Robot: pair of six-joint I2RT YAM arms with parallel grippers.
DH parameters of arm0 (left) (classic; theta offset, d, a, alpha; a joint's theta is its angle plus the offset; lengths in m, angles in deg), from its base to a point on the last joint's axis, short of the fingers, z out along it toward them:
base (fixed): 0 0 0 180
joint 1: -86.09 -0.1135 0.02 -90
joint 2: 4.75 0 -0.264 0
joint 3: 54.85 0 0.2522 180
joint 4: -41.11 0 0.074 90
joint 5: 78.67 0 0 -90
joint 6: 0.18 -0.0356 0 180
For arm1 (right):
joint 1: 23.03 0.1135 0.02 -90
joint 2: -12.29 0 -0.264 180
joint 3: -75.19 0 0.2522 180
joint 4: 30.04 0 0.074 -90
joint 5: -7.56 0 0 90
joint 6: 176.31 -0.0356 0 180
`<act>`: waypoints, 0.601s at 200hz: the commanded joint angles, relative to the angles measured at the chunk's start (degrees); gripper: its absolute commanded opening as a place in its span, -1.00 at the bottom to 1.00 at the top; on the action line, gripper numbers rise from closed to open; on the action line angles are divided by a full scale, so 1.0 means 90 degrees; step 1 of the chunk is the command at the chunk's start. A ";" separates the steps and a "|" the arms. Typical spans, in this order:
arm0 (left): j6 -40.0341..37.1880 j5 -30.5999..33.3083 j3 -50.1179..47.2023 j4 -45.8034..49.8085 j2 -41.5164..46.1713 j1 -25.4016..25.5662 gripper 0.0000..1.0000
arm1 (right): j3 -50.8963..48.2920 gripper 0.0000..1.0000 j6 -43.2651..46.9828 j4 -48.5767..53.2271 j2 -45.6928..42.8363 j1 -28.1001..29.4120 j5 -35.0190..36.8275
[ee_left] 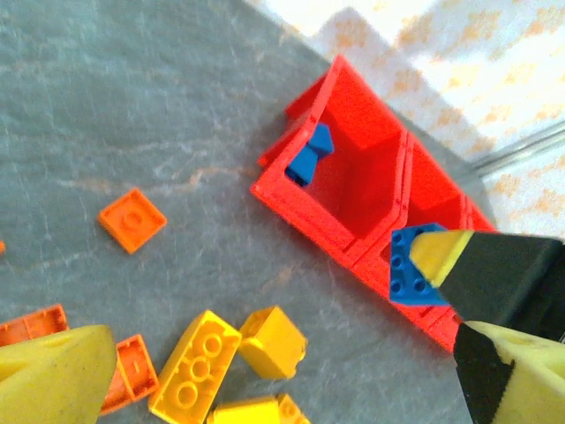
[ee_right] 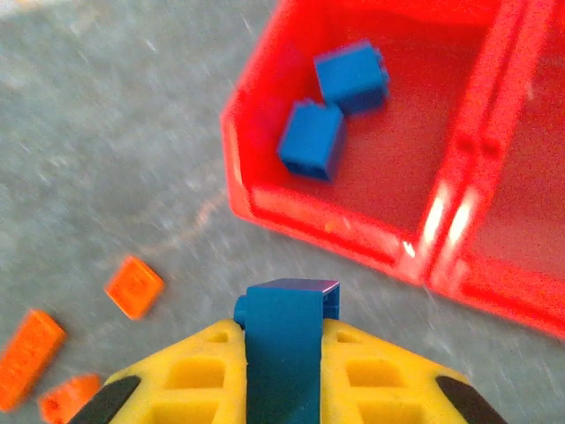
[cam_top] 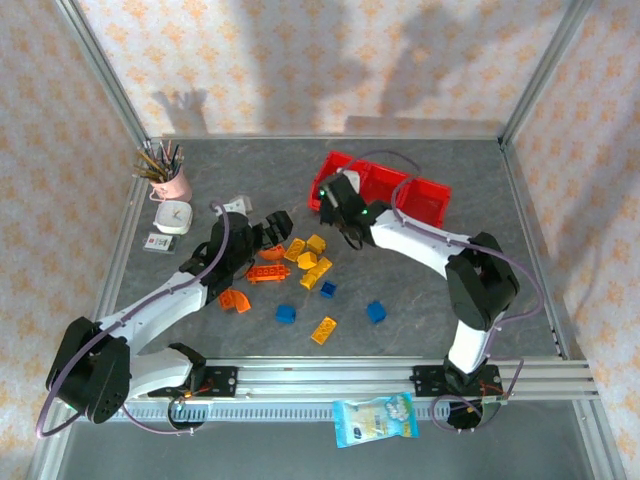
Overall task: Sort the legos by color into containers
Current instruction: Place the lego in the container.
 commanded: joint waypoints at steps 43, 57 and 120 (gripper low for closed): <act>-0.0341 -0.0240 0.0502 0.0131 -0.0134 -0.0484 0.98 | 0.1740 -0.62 0.0366 0.0010 0.1491 -0.0651 0.0065; -0.0412 -0.0295 0.0616 0.0122 -0.0307 -0.0559 0.98 | 0.2110 -0.62 0.0394 0.0063 0.1802 -0.0798 0.0160; -0.0522 -0.0299 0.0888 0.0047 -0.0794 -0.0632 0.98 | 0.3525 -0.28 0.0554 0.0447 0.2856 -0.1187 0.0327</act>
